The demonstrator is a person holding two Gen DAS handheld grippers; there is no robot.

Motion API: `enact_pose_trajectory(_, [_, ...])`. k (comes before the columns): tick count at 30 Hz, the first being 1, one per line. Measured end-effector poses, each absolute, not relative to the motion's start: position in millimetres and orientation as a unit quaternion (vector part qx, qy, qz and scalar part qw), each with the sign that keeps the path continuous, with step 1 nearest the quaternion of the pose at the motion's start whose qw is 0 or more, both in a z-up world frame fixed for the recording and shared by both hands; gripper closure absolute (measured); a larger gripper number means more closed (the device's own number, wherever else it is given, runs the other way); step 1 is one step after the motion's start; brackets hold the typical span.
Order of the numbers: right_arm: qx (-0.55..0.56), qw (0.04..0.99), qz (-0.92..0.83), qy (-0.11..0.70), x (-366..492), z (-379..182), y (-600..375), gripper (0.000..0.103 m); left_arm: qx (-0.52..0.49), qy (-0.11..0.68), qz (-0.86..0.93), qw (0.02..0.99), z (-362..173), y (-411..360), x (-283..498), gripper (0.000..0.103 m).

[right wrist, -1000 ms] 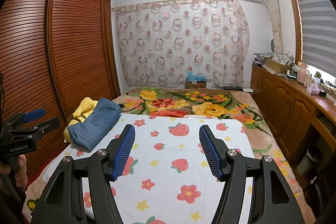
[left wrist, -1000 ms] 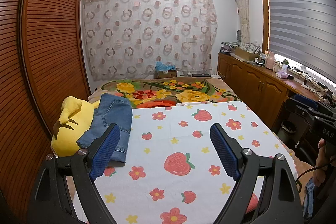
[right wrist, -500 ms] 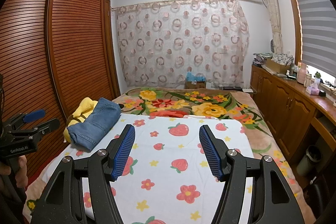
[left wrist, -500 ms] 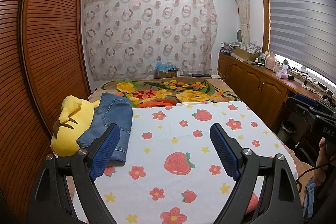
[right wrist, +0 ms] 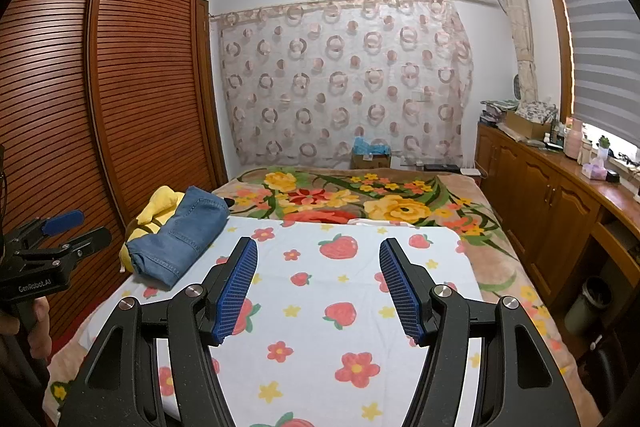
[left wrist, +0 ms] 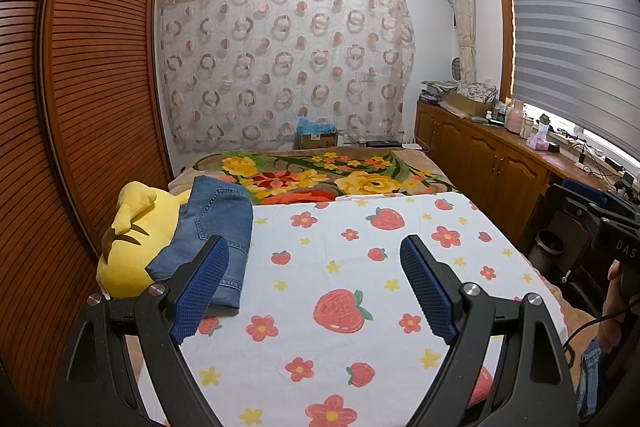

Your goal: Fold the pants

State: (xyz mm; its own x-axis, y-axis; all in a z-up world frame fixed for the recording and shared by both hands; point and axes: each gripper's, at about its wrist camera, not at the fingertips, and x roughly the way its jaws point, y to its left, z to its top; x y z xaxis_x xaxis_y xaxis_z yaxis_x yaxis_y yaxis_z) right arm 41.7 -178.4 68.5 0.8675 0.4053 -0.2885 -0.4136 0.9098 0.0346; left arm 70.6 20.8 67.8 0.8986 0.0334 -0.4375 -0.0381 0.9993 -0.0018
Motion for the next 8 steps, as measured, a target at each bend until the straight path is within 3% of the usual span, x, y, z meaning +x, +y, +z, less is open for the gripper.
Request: enact_pose_trajectory(8, [-0.014, 0.966, 0.213, 0.146, 42.4, 68.4, -179.3, 0.037, -0.006, 0.224, 0.018, 0.974, 67.5, 20.2, 70.5, 0.015])
